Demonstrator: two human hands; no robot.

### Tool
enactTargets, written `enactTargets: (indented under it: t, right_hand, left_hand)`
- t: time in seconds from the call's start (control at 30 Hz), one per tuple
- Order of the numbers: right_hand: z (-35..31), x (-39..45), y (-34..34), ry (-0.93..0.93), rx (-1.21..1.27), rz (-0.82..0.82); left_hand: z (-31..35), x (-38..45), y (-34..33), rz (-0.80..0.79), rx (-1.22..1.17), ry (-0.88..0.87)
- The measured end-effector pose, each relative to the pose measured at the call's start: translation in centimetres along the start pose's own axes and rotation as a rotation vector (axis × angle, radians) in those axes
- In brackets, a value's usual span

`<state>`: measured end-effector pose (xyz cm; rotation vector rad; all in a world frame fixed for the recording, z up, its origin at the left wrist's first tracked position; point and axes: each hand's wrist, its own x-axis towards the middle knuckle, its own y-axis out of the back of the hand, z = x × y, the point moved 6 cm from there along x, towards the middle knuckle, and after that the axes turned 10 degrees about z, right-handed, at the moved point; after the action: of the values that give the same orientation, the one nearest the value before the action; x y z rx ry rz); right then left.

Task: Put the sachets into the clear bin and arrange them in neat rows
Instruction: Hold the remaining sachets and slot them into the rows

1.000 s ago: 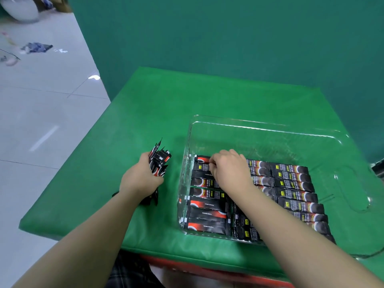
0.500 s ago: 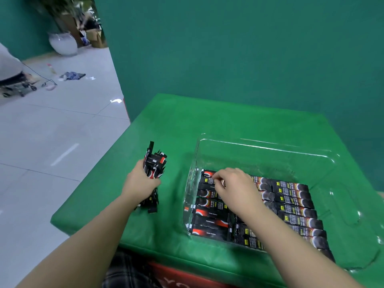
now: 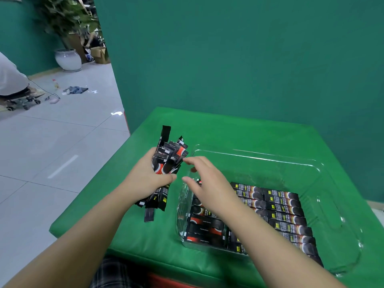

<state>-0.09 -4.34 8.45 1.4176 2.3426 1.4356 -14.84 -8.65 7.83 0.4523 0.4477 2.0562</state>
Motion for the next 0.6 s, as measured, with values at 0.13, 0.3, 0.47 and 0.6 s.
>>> enactTargets:
  t: [0.13, 0.3, 0.47, 0.6]
  right_hand:
    - [0.0, 0.3, 0.8, -0.034, 0.058, 0.071]
    - [0.3, 0.7, 1.0, 0.012, 0.058, 0.078]
    - [0.5, 1.0, 0.8, 0.079, -0.029, 0.05]
    - [2.7, 0.9, 2.1, 0.005, -0.107, 0.136]
  left_hand:
    - [1.0, 0.1, -0.5, -0.04, 0.004, -0.013]
    - [1.2, 0.1, -1.2, -0.096, 0.001, -0.044]
    - [0.7, 0.3, -1.4, -0.102, 0.001, -0.06]
    - [-0.2, 1.0, -0.6, -0.059, 0.067, -0.055]
